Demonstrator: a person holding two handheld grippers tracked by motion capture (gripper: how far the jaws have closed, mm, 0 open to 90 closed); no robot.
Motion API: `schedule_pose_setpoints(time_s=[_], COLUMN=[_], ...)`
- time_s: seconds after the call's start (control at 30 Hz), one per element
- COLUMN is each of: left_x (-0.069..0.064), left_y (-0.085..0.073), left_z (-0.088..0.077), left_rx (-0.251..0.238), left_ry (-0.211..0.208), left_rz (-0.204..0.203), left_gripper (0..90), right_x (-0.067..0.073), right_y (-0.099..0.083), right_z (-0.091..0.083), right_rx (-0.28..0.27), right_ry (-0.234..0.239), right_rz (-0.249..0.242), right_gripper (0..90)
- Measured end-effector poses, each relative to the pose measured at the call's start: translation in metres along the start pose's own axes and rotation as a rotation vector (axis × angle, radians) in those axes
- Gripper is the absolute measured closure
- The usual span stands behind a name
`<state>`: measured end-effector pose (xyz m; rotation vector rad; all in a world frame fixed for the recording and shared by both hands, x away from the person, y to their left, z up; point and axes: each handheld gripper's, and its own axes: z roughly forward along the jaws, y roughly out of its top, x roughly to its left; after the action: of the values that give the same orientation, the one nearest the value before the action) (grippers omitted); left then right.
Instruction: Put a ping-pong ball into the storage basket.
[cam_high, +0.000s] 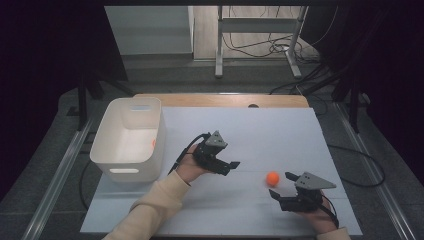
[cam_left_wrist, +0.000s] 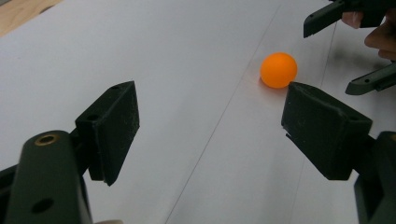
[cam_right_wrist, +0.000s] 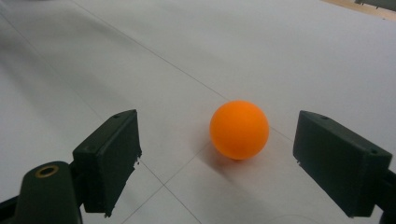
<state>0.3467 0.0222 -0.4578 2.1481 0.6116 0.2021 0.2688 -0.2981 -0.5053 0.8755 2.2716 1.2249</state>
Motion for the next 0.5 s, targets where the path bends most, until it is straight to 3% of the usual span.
schedule_pose_setpoints(time_s=[0.5], left_x=[-0.010], left_y=[0.002], left_z=[0.021], left_rx=[0.033], left_ry=[-0.030], left_rz=[0.020], left_gripper=[20.0], right_x=[0.000], right_y=[0.000], right_z=[-0.001], right_rx=[-0.011], right_ry=[0.009], right_rz=[0.004], right_gripper=[15.6])
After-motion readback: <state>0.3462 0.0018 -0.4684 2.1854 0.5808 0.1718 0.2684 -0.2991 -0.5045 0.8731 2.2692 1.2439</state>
